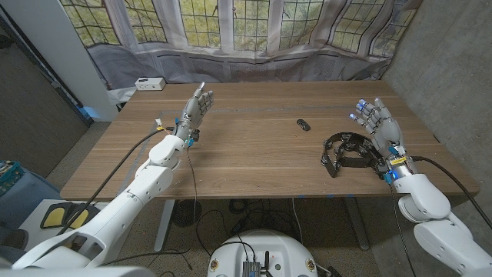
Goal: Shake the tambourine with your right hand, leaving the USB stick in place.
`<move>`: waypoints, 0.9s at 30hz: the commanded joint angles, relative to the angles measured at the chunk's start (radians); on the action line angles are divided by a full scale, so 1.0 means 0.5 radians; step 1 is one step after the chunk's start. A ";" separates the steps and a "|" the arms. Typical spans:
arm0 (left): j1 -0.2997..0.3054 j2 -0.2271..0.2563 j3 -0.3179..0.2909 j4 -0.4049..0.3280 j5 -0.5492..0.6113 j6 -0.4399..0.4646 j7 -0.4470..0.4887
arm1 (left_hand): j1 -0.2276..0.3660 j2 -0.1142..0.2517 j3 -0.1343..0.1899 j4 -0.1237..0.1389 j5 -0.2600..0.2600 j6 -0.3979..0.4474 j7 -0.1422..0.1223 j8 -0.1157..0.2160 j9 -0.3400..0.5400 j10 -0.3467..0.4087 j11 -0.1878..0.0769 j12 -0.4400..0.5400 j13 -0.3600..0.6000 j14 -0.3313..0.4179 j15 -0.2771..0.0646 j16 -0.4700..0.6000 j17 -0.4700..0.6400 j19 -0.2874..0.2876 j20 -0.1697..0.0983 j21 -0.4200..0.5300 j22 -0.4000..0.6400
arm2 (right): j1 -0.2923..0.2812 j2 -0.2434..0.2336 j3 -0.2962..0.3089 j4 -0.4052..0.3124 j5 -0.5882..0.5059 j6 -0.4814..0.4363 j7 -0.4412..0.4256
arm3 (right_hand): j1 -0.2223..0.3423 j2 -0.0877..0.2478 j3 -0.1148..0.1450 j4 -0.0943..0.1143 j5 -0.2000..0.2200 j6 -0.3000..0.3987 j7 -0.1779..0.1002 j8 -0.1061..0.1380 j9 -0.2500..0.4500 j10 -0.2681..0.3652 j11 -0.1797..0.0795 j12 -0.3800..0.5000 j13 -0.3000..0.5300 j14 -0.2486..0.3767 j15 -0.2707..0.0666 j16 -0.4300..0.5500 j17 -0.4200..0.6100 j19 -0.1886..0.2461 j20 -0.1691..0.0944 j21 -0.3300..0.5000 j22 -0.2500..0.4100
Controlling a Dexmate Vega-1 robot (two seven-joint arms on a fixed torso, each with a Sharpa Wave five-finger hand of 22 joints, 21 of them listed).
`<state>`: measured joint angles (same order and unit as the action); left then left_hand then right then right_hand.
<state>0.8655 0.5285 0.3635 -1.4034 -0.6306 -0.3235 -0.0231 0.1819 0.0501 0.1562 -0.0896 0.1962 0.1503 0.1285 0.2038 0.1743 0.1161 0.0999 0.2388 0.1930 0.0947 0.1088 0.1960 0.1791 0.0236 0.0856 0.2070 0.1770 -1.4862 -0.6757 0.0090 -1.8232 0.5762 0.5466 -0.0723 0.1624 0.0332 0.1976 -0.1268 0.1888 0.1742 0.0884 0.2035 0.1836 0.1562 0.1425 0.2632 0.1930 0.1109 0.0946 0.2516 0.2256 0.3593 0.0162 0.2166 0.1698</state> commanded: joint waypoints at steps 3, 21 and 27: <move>0.031 0.013 -0.007 -0.052 0.007 0.008 0.029 | 0.026 0.008 0.000 -0.014 -0.006 0.022 -0.008 -0.004 0.011 0.028 -0.001 -0.009 0.004 0.005 0.001 -0.002 0.004 -0.008 -0.001 -0.006 0.006 | -0.142 0.047 0.104 -0.087 -0.053 0.027 -0.017 | 0.019 0.007 0.000 -0.004 -0.001 0.032 -0.001 0.005 0.008 0.034 -0.006 0.008 0.007 0.019 0.011 0.006 0.011 -0.003 0.018 -0.005 0.011; 0.040 0.030 0.009 -0.099 0.026 0.029 0.031 | 0.031 0.014 0.004 -0.017 -0.008 0.033 -0.009 -0.006 0.011 0.033 0.000 -0.014 0.004 0.009 0.001 -0.003 0.004 -0.010 -0.001 -0.009 0.006 | -0.286 0.152 0.198 -0.147 -0.136 0.064 -0.050 | 0.028 0.008 0.000 -0.008 -0.002 0.075 -0.023 0.013 0.009 0.061 -0.006 0.009 0.009 0.019 0.013 0.000 0.014 -0.051 0.031 -0.030 0.011; 0.040 0.028 0.014 -0.106 0.026 0.036 0.029 | 0.032 0.016 0.005 -0.018 -0.008 0.035 -0.009 -0.007 0.011 0.037 -0.003 -0.014 0.004 0.010 -0.002 -0.004 0.004 -0.012 0.001 -0.011 0.006 | -0.325 0.198 0.216 -0.162 -0.175 0.073 -0.074 | 0.037 0.005 -0.003 -0.012 -0.005 0.163 -0.064 0.031 0.009 0.106 -0.018 0.009 0.011 0.026 -0.008 -0.010 0.011 -0.227 0.028 -0.082 0.011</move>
<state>0.8853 0.5409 0.3637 -1.4460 -0.6223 -0.3112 -0.0082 0.1872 0.0554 0.1596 -0.0929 0.1920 0.1555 0.1232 0.2040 0.1743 0.1271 0.1000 0.2320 0.1929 0.0947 0.1088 0.1960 0.1791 0.0236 0.0855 0.2015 0.1770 -1.6090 -0.6136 0.0945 -1.8886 0.5229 0.5712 -0.0908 0.1665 0.0370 0.1976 -0.1268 0.1888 0.2307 0.0632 0.2088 0.1836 0.1900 0.1335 0.2632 0.1929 0.1161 0.1000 0.2490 0.2302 0.2829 0.0344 0.1852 0.1698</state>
